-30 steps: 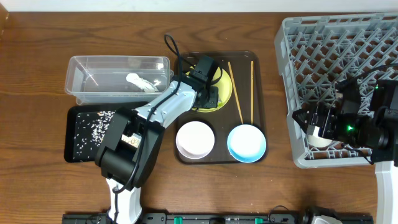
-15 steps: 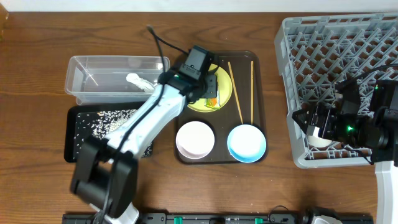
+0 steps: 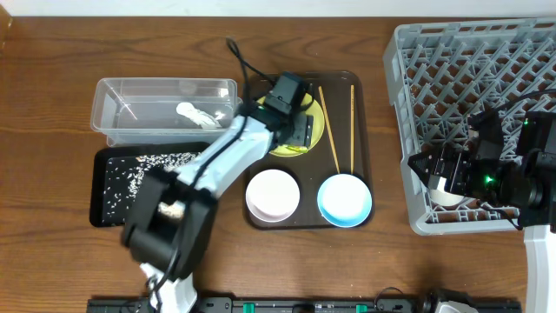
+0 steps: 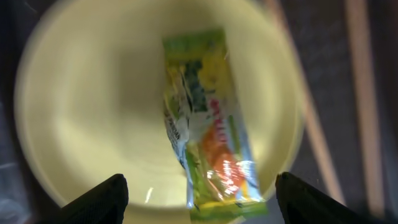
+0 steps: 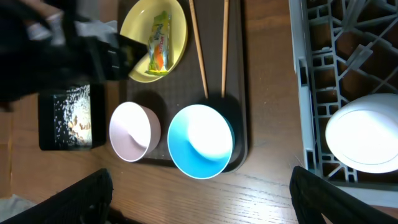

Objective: Sort waste into correct bins and load items into the dishwasher rack
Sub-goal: 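Grasp the snack wrapper from the yellow plate and carry it to the clear bin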

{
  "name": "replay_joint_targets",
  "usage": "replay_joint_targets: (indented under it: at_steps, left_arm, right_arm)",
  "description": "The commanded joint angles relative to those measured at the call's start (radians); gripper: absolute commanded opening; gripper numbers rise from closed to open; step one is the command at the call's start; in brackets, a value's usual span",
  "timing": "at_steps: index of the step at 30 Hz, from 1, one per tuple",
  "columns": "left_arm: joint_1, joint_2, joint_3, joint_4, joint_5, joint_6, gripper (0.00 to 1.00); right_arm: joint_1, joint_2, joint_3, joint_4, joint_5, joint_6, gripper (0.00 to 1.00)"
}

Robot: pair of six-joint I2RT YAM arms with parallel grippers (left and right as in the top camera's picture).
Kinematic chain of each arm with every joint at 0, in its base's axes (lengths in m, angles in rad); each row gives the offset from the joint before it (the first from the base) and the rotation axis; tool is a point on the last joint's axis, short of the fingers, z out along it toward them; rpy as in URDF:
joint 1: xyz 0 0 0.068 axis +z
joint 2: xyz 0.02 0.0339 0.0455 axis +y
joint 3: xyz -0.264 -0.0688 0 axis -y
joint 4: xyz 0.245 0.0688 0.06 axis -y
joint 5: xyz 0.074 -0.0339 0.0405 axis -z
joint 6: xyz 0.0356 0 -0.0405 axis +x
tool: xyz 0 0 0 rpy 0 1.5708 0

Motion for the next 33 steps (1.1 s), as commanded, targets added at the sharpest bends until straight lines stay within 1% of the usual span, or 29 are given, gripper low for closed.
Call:
replay_joint_targets:
  at_steps: [1, 4, 6, 7, 8, 11, 12, 17, 21, 23, 27, 30, 33]
  left_arm:
    - [0.001, 0.068, 0.008, 0.008, -0.017, 0.040, 0.78]
    - [0.001, 0.103, 0.008, 0.021, 0.020, 0.040, 0.77]
    - [0.001, 0.121, 0.008, 0.020, 0.031, 0.040, 0.72]
    - [0.001, 0.127, 0.008, 0.020, 0.031, 0.040, 0.65]
    - [0.001, 0.129, 0.008, 0.020, 0.031, 0.040, 0.55]
    - [0.002, 0.126, 0.009, 0.020, 0.031, 0.040, 0.13]
    - [0.004, 0.122, 0.009, 0.020, 0.031, 0.039, 0.06]
    - [0.024, 0.039, 0.023, -0.011, 0.030, 0.039, 0.06]
    - [0.049, -0.092, 0.037, -0.048, 0.027, 0.039, 0.06]
    - [0.066, -0.166, 0.037, -0.074, 0.001, 0.039, 0.06]
    - [0.126, -0.277, 0.037, -0.167, -0.107, 0.039, 0.06]
    - [0.192, -0.298, 0.037, -0.251, -0.174, 0.039, 0.06]
    - [0.274, -0.277, 0.023, -0.293, -0.190, 0.039, 0.06]
  right_arm:
    - [0.010, -0.005, 0.012, 0.000, -0.001, -0.010, 0.89]
    - [0.010, -0.005, 0.012, 0.002, -0.001, -0.010, 0.89]
    - [0.010, -0.005, 0.012, 0.002, -0.001, -0.010, 0.89]
    - [0.010, -0.005, 0.012, 0.002, -0.001, -0.010, 0.89]
    - [0.010, -0.005, 0.012, 0.001, -0.001, -0.010, 0.89]
    - [0.010, -0.005, 0.012, -0.001, -0.001, -0.010, 0.89]
    - [0.010, -0.005, 0.012, -0.001, -0.001, -0.010, 0.89]
    - [0.010, -0.005, 0.012, 0.000, -0.001, -0.010, 0.89]
    - [0.010, -0.005, 0.012, -0.001, -0.001, -0.010, 0.89]
    - [0.010, -0.005, 0.012, 0.000, -0.001, -0.010, 0.89]
    - [0.010, -0.005, 0.012, -0.001, -0.001, -0.010, 0.89]
    - [0.010, -0.005, 0.012, 0.000, -0.001, -0.010, 0.89]
    - [0.010, -0.005, 0.012, 0.000, -0.001, -0.010, 0.89]
